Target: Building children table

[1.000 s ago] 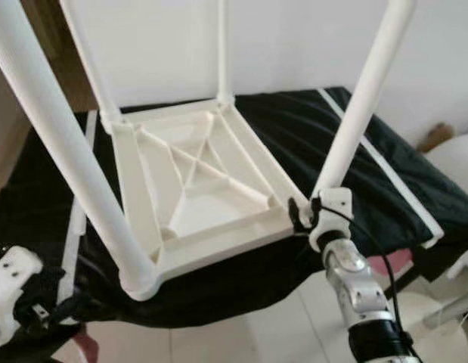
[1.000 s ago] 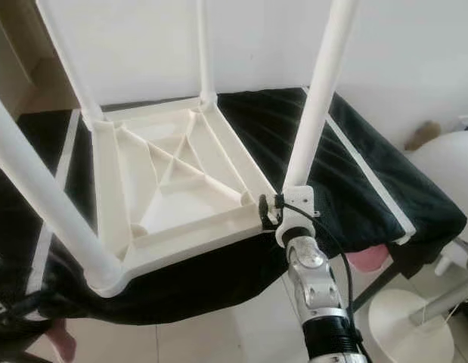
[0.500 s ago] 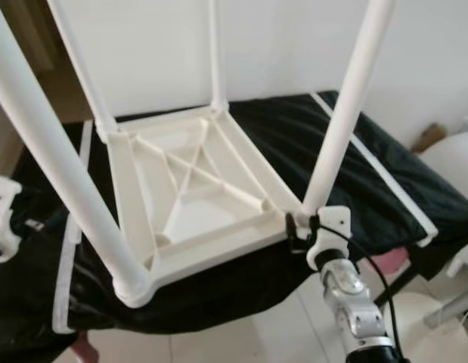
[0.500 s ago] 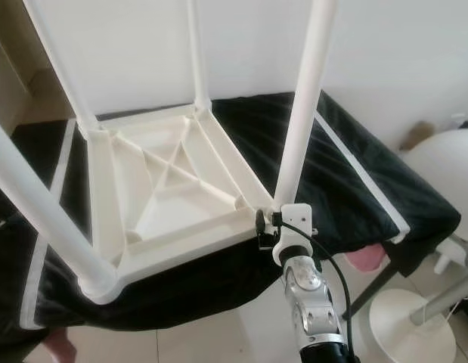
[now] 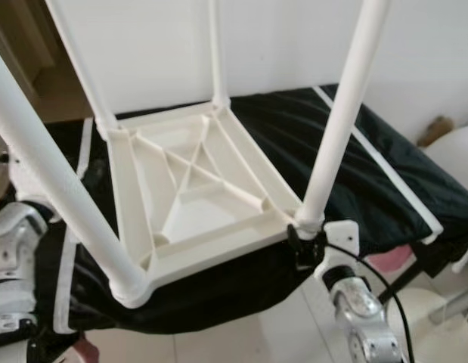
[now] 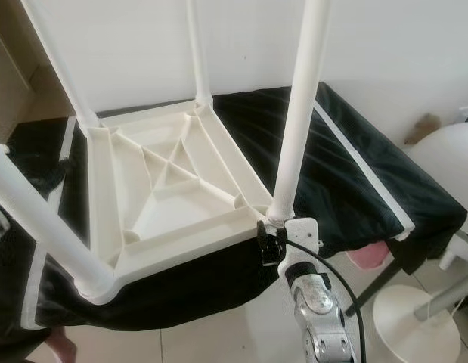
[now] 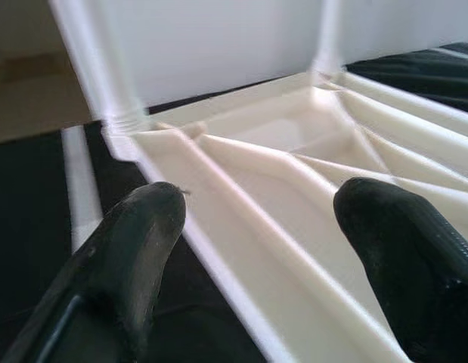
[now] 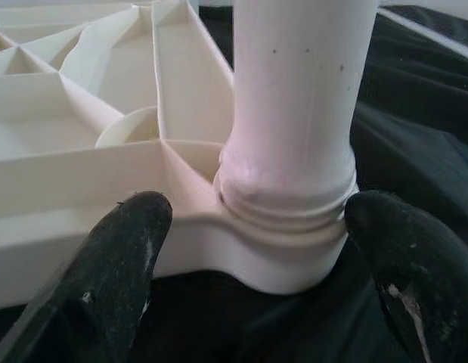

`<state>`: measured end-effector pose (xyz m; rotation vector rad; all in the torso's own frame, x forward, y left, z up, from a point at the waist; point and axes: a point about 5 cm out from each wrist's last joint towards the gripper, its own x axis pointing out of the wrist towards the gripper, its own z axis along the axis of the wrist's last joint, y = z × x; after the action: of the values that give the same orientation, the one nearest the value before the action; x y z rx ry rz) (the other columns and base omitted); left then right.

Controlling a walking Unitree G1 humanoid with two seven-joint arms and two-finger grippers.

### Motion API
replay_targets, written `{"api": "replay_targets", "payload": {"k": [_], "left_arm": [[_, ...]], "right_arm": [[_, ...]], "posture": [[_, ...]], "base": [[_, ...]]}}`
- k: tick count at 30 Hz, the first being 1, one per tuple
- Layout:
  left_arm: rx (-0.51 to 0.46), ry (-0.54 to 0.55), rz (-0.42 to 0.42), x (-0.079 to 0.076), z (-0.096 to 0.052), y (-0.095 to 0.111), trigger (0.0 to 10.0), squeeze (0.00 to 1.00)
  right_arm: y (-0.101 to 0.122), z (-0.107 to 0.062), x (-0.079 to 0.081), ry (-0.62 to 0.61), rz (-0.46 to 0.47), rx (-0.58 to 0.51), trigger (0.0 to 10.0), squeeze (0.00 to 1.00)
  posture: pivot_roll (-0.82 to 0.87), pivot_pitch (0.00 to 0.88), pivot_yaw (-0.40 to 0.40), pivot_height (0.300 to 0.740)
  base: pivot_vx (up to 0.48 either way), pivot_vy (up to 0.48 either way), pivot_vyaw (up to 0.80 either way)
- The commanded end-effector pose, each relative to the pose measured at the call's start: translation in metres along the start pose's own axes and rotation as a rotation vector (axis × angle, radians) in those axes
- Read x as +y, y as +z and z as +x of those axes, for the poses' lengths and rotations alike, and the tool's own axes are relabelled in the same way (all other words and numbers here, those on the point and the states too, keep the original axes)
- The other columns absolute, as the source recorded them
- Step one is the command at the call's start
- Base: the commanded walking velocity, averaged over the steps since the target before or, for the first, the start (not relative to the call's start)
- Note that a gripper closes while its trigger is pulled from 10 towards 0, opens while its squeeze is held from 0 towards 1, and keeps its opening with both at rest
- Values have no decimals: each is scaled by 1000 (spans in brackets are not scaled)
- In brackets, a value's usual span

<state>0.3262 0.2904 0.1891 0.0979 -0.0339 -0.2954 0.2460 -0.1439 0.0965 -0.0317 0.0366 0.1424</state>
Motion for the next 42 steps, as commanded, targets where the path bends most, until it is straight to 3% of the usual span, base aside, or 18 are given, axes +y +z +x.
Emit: {"api": "replay_targets", "payload": {"k": [1,7,11,12,15,16,17,18,20,22,23,26,28,33,37,42], "left_arm": [[-5,-73,-5,-9,2,-2,10000,0],[11,-316,-18,-46,0,-14,10000,0],[17,-354,-20,-52,-2,-17,10000,0],[22,-406,-21,-62,-4,-19,10000,0],[22,-406,-21,-62,-4,-19,10000,0],[28,-479,-32,-75,-8,-22,10000,0],[28,-479,-32,-75,-8,-22,10000,0],[44,-569,-43,-92,-14,-26,10000,0],[44,-569,-43,-92,-14,-26,10000,0],[70,-713,-65,-121,-28,-32,10000,0],[72,-743,-74,-127,-31,-33,10000,0],[70,-756,-81,-131,-33,-33,10000,0],[65,-792,-124,-149,-35,-35,10000,0],[62,-816,-146,-161,-38,-36,10000,0],[28,-834,-204,-192,-40,-31,10000,0],[20,-813,-205,-198,-38,-29,10000,0]], "right_arm": [[-7,-4,3,30,7,38,10000,0],[-9,-10,2,47,4,61,10000,0],[-10,-11,1,43,5,71,10000,0],[-13,-11,-1,28,21,94,10000,0],[-13,-11,-1,28,21,94,10000,0],[-16,-7,-2,11,31,114,10000,0],[-16,-7,-2,11,31,114,10000,0],[-19,-1,-3,-7,50,139,10000,0],[-19,-1,-3,-7,50,139,10000,0],[-17,17,-1,-10,71,154,10000,0],[-15,22,-1,-7,74,154,10000,0],[-14,25,-1,-4,75,153,10000,0],[-8,39,3,14,73,147,10000,0],[-3,48,5,28,69,146,10000,0],[2,69,17,109,58,160,10000,0],[7,78,12,78,46,146,10000,0]], "posture": [[-38,0,52,740],[-34,0,47,740],[-34,0,47,740],[-28,0,39,740],[-28,0,39,740],[-25,0,36,740],[-25,0,36,740],[-20,0,33,740],[-20,0,33,740],[-13,0,36,740],[-13,0,36,740],[-13,0,36,740],[-2,0,34,740],[-2,0,34,740],[20,0,26,740],[39,0,17,740]], "base": [[0,0,0],[0,0,0],[0,0,0],[0,0,0],[0,0,0],[0,0,0],[0,0,0],[0,0,0],[0,0,0],[0,0,0],[0,0,0],[0,0,0],[0,0,0],[0,0,0],[0,0,0],[0,0,0]]}}
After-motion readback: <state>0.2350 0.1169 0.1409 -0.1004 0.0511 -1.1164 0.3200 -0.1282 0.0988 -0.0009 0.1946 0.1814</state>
